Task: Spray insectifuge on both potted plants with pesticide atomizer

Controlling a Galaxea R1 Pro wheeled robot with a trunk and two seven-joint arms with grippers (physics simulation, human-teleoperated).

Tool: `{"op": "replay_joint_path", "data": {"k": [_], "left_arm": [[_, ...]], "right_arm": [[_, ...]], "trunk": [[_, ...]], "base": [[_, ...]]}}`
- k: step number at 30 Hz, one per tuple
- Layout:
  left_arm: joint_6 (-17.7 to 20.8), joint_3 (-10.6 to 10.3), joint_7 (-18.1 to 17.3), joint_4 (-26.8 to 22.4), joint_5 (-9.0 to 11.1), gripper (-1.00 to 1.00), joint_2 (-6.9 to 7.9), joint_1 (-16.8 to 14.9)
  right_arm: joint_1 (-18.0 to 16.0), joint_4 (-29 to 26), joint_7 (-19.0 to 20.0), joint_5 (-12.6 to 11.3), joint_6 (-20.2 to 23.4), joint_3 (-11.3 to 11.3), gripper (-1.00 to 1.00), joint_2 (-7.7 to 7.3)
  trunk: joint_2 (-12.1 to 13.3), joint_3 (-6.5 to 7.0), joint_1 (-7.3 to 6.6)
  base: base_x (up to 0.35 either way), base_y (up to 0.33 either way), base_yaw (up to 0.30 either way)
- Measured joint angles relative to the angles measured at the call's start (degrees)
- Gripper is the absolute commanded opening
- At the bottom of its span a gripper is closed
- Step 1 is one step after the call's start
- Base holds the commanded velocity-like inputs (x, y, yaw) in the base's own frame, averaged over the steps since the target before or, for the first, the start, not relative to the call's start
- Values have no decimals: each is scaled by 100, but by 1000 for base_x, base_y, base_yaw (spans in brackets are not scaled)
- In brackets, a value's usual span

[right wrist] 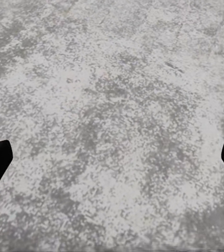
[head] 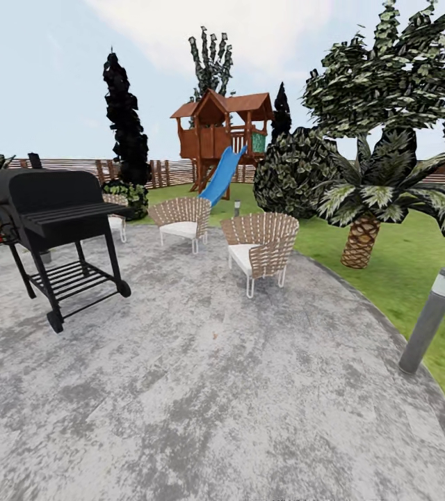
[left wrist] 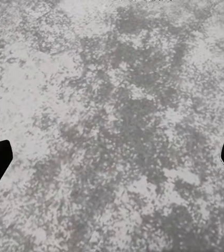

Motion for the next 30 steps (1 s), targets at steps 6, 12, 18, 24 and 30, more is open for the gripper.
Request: {"op": "replay_joint_path", "data": {"k": [6, 12, 18, 24, 30], "left_arm": [[0, -2, -1, 0, 3, 100, 1, 0], [0, 18, 5, 0, 40, 100, 23, 0], [0, 20, 10, -2, 48, 100, 29, 0], [0, 20, 19, 0, 48, 100, 28, 0], [0, 27, 30, 0, 48, 100, 35, 0]], "right_arm": [[0, -2, 0, -3, 0, 0, 100, 0], [0, 2, 0, 0, 0, 0, 100, 0], [0, -2, 0, -3, 0, 0, 100, 0], [0, -5, 0, -4, 0, -5, 100, 0], [2, -6, -3, -4, -5, -52, 100, 0]], "trunk": [[-79, -35, 43], [-320, -143, 175], [-560, -251, 307], [-801, -359, 439], [-1042, -466, 571]], "base": [[0, 0, -300], [0, 0, -300], [0, 0, -300], [0, 0, -300], [0, 0, -300]]}}
